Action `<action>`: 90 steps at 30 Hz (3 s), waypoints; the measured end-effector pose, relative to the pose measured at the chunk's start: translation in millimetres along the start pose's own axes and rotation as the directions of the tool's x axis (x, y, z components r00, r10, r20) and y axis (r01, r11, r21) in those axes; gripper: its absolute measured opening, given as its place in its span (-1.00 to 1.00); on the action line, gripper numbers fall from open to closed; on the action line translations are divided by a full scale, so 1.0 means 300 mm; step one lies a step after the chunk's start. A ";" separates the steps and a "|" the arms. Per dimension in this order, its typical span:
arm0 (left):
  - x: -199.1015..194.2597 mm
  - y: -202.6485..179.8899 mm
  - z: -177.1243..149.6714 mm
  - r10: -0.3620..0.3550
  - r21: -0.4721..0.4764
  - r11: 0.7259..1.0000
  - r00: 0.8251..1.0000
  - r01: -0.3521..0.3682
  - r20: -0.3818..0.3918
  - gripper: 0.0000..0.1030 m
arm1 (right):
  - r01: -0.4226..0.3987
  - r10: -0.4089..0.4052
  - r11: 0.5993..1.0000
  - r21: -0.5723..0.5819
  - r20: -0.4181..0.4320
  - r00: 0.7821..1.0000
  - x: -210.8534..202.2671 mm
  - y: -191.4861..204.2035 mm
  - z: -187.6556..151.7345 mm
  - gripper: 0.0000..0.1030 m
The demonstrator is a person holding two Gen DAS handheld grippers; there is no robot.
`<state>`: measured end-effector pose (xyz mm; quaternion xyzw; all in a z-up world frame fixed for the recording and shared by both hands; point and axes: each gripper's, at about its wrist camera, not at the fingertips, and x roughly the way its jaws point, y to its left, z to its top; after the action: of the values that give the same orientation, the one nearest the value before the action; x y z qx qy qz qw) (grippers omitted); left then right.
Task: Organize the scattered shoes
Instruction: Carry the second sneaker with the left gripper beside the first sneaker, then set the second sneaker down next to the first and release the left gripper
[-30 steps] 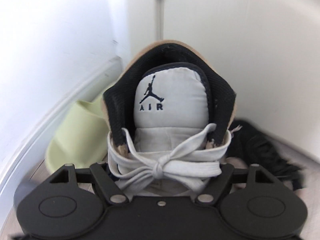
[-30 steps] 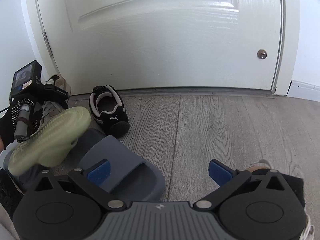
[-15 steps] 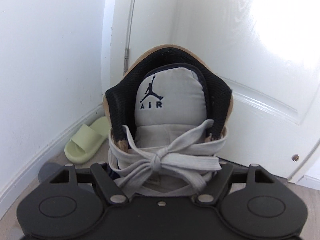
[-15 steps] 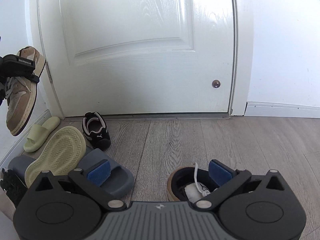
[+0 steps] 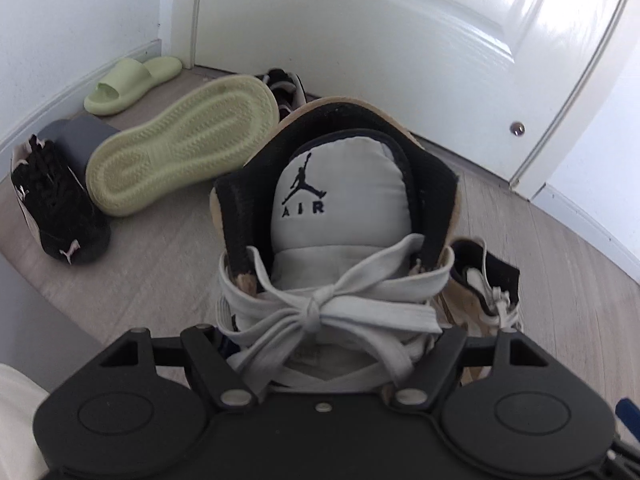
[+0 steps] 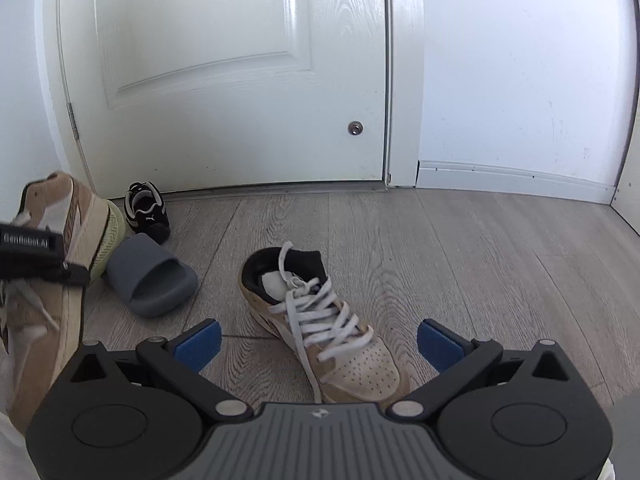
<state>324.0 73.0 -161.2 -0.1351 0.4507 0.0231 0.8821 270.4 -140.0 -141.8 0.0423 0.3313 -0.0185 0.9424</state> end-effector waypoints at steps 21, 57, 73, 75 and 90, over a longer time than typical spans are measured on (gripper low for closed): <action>0.488 -0.236 0.012 0.074 0.050 0.997 0.984 -0.067 -0.161 0.47 | 0.032 -0.027 0.993 0.114 -0.050 0.998 0.060 -0.141 -0.088 1.00; 0.106 -0.043 0.073 -0.091 0.323 0.946 0.984 0.037 0.152 0.65 | -0.096 0.097 0.995 0.011 -0.142 0.985 0.121 0.027 -0.123 1.00; 0.215 0.328 0.127 -0.044 -0.064 0.997 0.992 0.051 0.117 0.65 | -0.230 0.180 0.948 -0.221 -0.226 0.957 0.425 0.371 -0.093 1.00; 0.218 0.292 0.119 -0.035 -0.001 0.999 0.991 0.035 0.130 0.65 | -0.220 0.167 0.949 -0.227 -0.232 0.958 0.477 0.409 -0.085 1.00; 0.235 0.289 0.111 -0.044 0.009 0.999 0.991 0.043 0.128 0.65 | -0.104 0.084 0.992 -0.070 -0.237 0.968 0.635 0.329 -0.052 0.56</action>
<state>377.9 159.4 -218.0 -0.1405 0.3901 0.0110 0.9099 415.6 -41.6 -266.5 0.0213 0.4377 0.0450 0.8977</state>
